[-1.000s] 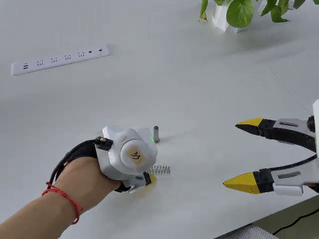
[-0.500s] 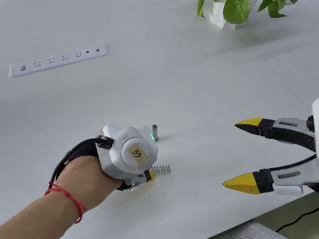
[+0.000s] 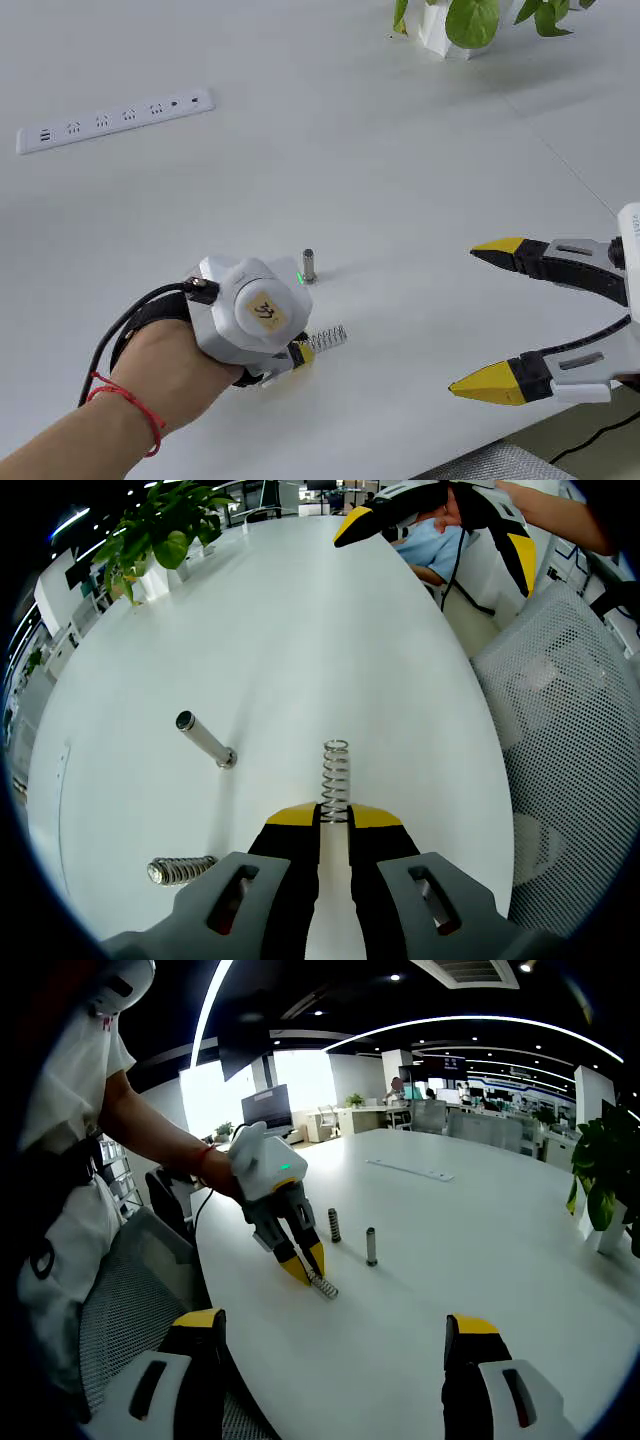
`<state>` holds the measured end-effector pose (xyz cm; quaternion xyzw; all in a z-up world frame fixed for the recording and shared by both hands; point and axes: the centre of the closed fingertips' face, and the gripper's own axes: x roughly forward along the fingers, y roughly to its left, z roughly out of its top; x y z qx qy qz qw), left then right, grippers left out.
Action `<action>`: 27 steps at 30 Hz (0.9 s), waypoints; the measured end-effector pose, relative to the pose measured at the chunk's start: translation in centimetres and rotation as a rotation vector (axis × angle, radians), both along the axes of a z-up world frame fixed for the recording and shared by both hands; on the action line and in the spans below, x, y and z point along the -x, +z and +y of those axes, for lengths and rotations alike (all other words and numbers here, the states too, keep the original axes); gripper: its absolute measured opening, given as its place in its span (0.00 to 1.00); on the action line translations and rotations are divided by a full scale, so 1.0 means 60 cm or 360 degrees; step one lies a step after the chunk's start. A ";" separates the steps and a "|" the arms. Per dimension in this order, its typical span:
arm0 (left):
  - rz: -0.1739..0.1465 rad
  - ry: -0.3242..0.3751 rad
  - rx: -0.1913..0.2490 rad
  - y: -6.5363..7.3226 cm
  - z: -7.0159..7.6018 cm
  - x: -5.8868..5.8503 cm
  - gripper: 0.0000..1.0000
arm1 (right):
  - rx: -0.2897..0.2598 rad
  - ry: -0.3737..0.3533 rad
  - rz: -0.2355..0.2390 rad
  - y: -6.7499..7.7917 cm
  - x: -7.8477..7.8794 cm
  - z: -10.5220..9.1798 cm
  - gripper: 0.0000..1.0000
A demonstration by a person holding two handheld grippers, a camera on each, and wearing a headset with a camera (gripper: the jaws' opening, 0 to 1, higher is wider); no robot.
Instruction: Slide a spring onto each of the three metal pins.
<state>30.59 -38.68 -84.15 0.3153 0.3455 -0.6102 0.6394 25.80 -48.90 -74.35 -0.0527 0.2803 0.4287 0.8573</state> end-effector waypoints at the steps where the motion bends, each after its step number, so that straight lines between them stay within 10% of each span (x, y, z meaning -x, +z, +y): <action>1: 0.0012 0.0015 0.0026 0.004 -0.002 0.001 0.06 | 0.0003 0.0005 -0.0002 0.001 0.000 0.000 0.89; 27: 0.0029 0.0135 0.0577 0.173 0.012 0.058 0.06 | -0.0046 0.0230 -0.0054 0.079 -0.013 0.087 0.69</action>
